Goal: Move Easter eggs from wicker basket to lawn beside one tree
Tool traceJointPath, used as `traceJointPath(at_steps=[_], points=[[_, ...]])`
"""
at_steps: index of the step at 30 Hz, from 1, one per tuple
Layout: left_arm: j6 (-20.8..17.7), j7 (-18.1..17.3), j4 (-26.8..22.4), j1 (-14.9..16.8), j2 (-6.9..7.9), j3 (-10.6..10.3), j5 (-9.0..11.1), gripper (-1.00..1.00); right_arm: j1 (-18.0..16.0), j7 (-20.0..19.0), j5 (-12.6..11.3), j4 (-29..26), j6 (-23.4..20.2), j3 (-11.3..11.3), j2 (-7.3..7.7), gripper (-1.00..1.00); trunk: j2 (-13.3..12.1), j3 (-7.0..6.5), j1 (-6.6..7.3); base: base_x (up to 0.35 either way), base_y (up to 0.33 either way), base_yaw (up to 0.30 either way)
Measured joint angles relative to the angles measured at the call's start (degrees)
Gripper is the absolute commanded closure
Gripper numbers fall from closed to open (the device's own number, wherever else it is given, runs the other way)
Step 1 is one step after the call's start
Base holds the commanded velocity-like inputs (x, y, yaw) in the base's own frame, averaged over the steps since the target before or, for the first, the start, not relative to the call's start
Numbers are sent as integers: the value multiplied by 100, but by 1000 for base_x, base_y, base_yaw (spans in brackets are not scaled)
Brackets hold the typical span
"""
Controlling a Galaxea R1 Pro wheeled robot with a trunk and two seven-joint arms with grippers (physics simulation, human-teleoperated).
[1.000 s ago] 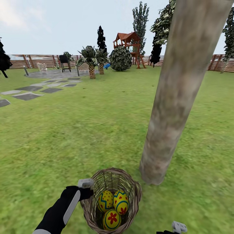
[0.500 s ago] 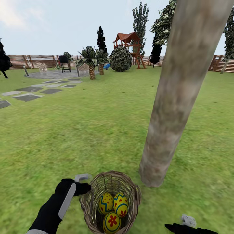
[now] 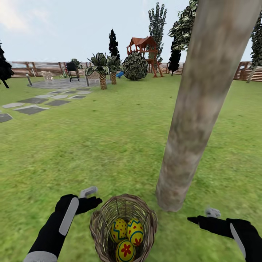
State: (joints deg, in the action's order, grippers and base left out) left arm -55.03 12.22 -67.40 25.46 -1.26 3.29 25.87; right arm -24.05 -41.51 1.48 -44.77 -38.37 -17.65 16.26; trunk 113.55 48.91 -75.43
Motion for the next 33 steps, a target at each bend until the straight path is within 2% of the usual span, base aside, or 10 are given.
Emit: traceJointPath(at_steps=[4,7,10,13,22,33], points=[[-1,1,-9,29,46,4,207,-100,0,-52,-4,-700,-468,-134,-28,-100,-160,-72,88,0,0,0],[-2,2,-2,34,61,9,242,-100,1,-57,2,-1223,-948,-161,-42,-100,-281,-126,154,0,0,0],[-2,1,8,35,61,10,251,-100,1,-50,17,-1489,-1195,-159,-49,-100,-401,-179,220,0,0,64],[-3,2,22,34,57,6,255,-100,1,-53,6,-1534,-1256,-151,-56,-100,-522,-233,285,0,0,227],[4,2,40,34,55,11,256,-100,4,-54,3,-1518,-1289,-140,-69,-100,-523,-234,286,-6,0,267],[15,-7,94,35,34,2,253,-100,10,-55,1,-1383,-1287,-132,-71,-100,-523,-233,283,-303,0,5]])
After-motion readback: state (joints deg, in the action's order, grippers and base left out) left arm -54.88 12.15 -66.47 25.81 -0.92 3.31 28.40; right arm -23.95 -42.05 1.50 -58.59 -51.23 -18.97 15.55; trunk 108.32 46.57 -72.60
